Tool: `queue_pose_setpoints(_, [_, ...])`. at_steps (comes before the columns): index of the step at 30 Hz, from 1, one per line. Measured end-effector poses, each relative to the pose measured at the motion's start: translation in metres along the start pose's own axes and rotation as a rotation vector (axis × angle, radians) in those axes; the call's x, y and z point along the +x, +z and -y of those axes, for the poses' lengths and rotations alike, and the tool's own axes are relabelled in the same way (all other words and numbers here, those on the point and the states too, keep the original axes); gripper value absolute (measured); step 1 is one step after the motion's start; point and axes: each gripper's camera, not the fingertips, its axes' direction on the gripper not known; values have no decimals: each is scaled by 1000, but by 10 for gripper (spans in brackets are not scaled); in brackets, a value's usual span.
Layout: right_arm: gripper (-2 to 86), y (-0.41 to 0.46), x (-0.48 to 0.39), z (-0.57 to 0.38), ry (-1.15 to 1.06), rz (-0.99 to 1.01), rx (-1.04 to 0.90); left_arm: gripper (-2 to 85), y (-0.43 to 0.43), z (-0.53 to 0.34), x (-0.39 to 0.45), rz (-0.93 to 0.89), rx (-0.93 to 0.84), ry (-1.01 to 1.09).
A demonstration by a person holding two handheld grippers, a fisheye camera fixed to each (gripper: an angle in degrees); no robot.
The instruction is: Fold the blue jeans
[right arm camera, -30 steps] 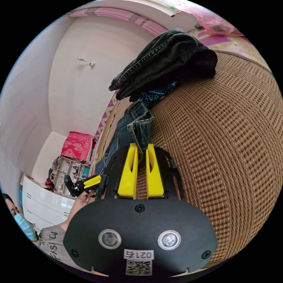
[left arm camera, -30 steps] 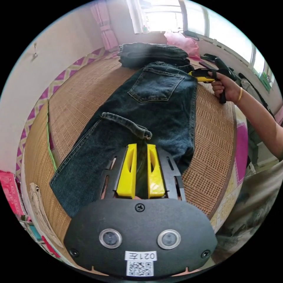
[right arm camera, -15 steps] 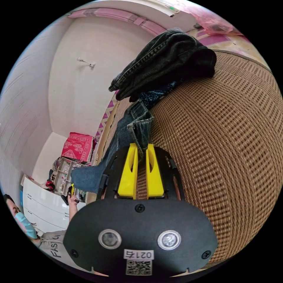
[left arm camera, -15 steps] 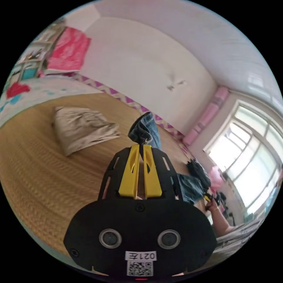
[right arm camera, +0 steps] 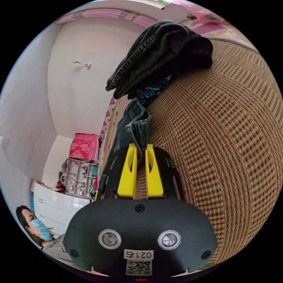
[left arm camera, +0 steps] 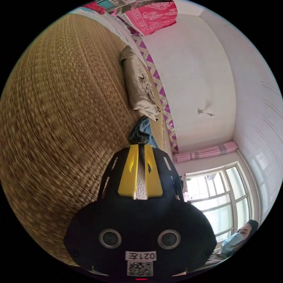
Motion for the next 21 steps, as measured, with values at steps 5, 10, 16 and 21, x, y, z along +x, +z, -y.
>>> queue_pose_setpoints(5, [84, -46, -59, -16, -33, -3, 143, 44, -56, -17, 69, 87, 144, 270])
queue_pose_setpoints(10, [74, -9, -210, -1, -498, -45, 93, 52, 30, -49, 200, 111, -112, 752])
queue_pose_setpoints(16, [84, 210, -373, 32, -1135, -345, -389, 52, 236, -100, 296, 347, -474, 1173])
queue_pose_setpoints(21, [99, 341, -422, 69, -1374, -579, -617, 61, 335, -112, 332, 398, -634, 1302])
